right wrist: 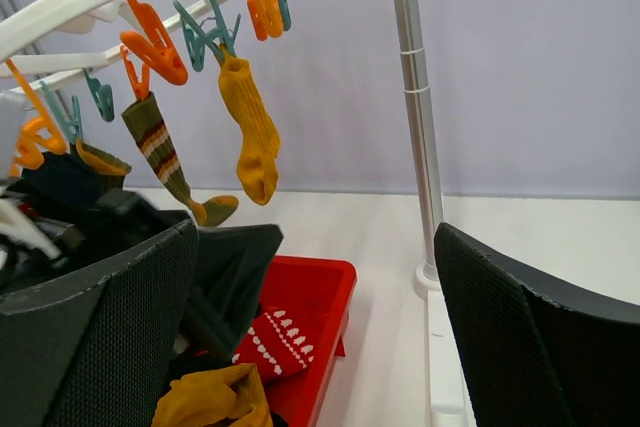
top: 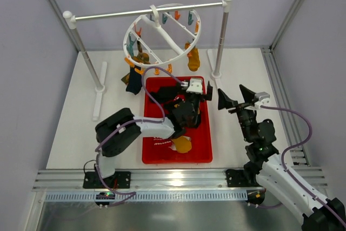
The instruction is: Remove the socks clipped to the hanger
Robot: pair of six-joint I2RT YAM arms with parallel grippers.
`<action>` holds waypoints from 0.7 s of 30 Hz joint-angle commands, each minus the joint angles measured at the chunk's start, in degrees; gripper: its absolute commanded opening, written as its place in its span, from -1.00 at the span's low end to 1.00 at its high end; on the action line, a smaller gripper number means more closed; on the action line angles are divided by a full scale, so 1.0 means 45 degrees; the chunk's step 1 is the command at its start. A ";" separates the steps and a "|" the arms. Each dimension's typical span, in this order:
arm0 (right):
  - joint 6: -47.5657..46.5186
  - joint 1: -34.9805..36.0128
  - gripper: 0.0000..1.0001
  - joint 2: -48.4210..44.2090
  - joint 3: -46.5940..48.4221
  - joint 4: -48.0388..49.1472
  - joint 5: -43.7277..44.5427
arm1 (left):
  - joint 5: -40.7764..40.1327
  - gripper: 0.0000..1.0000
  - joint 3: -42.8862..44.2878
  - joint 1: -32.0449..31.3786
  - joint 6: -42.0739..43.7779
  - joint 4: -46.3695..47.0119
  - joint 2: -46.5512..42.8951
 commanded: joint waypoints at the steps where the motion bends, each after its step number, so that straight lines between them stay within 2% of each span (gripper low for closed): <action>1: 0.0105 -0.0058 0.99 -0.0897 -0.0276 0.0333 -0.0006 | -0.2184 0.99 0.1871 -0.0154 0.2471 0.2540 0.1454; 5: 0.0086 -0.0058 0.99 -0.1874 -0.0550 0.0001 -0.0299 | -0.2849 0.99 0.3396 -0.0134 0.4171 0.4024 0.2749; 7: 0.0066 -0.0058 1.00 -0.2267 -0.0667 -0.0214 -0.0377 | -0.2988 0.99 0.4040 -0.0018 0.4429 0.3758 0.3004; 11: 0.0125 -0.0058 0.99 -0.3224 -0.0882 -0.0547 -0.0729 | -0.2482 0.99 0.4842 0.0509 0.2499 0.1003 0.3142; 16: 0.0144 -0.0078 1.00 -0.4415 -0.1137 -0.1015 -0.0983 | -0.2090 0.99 0.5581 0.0939 0.2241 0.0728 0.3434; 21: 0.0242 -0.0078 0.99 -0.4963 -0.1234 -0.1269 -0.1510 | -0.1895 0.99 0.6366 0.1680 0.0758 -0.1399 0.3727</action>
